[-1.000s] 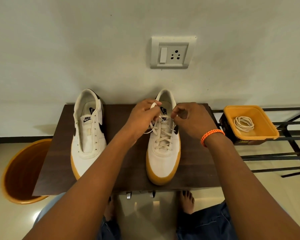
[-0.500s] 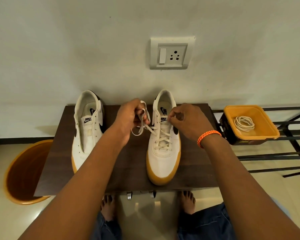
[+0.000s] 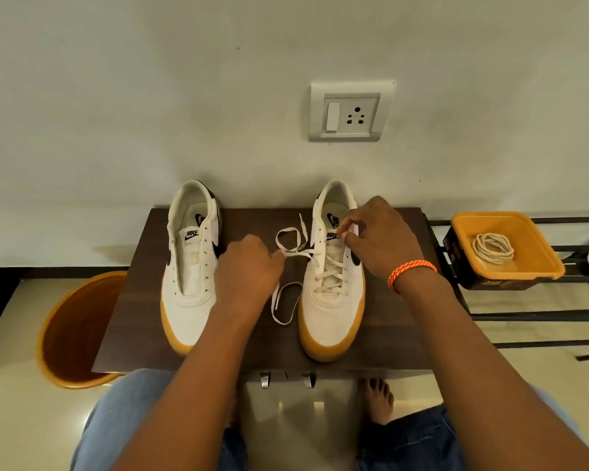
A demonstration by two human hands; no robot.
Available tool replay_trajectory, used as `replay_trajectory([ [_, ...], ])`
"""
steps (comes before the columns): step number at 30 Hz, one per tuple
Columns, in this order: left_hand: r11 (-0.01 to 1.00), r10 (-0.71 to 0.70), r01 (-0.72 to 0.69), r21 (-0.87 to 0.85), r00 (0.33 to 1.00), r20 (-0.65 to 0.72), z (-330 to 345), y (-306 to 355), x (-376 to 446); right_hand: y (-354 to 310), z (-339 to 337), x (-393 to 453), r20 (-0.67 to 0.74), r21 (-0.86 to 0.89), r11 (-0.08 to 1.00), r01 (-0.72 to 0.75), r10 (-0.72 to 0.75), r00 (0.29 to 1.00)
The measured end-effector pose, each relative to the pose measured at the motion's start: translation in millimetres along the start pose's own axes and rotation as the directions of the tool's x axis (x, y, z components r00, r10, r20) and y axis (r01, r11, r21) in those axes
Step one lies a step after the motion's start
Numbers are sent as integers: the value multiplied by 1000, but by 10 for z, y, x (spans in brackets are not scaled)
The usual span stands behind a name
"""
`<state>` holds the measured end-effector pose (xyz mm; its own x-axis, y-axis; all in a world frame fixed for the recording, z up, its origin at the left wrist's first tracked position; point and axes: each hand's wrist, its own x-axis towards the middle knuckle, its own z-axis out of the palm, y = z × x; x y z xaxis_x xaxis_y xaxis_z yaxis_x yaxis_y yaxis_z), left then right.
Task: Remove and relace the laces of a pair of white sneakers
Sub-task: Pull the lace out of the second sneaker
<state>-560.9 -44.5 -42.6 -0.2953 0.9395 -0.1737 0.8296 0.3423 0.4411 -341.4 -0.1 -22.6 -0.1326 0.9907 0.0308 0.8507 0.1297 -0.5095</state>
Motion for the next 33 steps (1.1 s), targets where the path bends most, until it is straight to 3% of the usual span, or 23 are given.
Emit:
replay_trajectory([
  [2,993,104,-110,-45,987,-124,-11,109,-1,-37,-9,-8,-32,18,1000,-5,5,999],
  [4,950,245,-257,-176,966,-85,22,255,21,-74,-22,-8,-1,83,996,-31,31,1000],
  [6,923,360,-357,-140,933,-5,87,342,52,-97,-3,-6,72,122,990,-77,69,995],
  [8,920,389,-388,-54,921,13,143,370,82,-113,2,-27,130,123,985,-123,107,986],
  [11,916,396,-397,-49,918,-28,145,377,105,-149,-2,-70,187,147,977,-156,127,974],
  [19,899,305,-224,-376,937,172,57,318,253,-271,139,-124,201,110,987,-115,91,975],
  [23,863,327,-203,-462,922,206,30,259,271,-283,151,-123,202,126,985,-116,89,975],
  [33,878,351,-251,-409,917,191,59,232,317,-220,-2,-88,205,185,976,-119,80,975],
])
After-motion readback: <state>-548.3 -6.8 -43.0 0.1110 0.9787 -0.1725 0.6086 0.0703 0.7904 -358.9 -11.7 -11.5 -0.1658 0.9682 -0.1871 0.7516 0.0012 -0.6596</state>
